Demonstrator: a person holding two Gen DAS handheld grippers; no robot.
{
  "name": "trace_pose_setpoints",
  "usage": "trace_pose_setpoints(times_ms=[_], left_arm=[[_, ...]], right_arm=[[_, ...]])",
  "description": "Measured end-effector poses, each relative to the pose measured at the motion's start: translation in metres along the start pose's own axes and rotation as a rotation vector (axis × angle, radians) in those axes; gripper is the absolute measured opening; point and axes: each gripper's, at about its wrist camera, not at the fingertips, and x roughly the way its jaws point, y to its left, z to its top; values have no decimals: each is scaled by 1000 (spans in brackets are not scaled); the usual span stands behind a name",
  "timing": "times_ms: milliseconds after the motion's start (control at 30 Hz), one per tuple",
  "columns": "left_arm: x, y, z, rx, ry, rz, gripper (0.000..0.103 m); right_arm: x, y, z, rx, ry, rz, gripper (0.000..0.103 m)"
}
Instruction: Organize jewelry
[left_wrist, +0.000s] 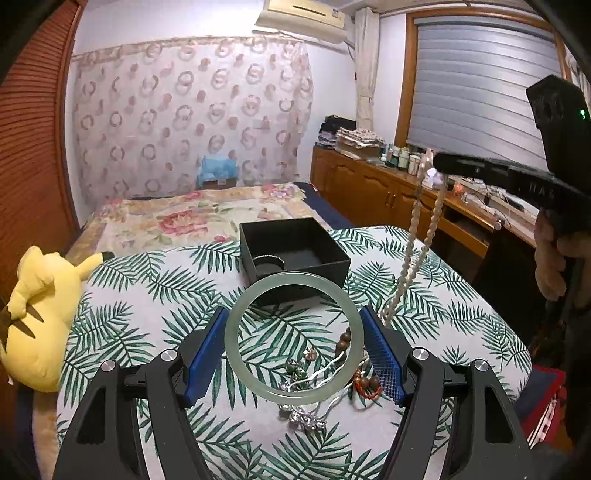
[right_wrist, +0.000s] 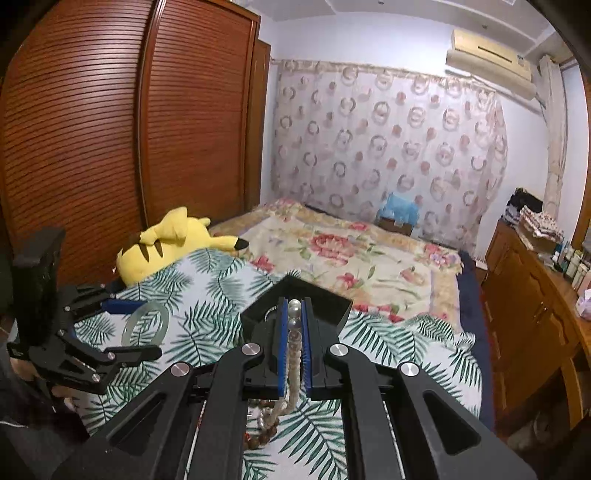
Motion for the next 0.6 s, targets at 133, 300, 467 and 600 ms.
trace_pose_setpoints(times_ms=[133,300,467,600], left_arm=[[1,1,2,3,-1,2,69],[8,1,9,18,8,2,69],[25,2,21,28,18,0,69],[39,4,32,33,24,1,69]], right_arm=[[-4,-3,13,-10,-23,-9,8],[-2,-9,25,-6,-34,-10,8],[4,-18,41,-17,-47,-14,8],[8,-25,58,-31,-71,-19,8]])
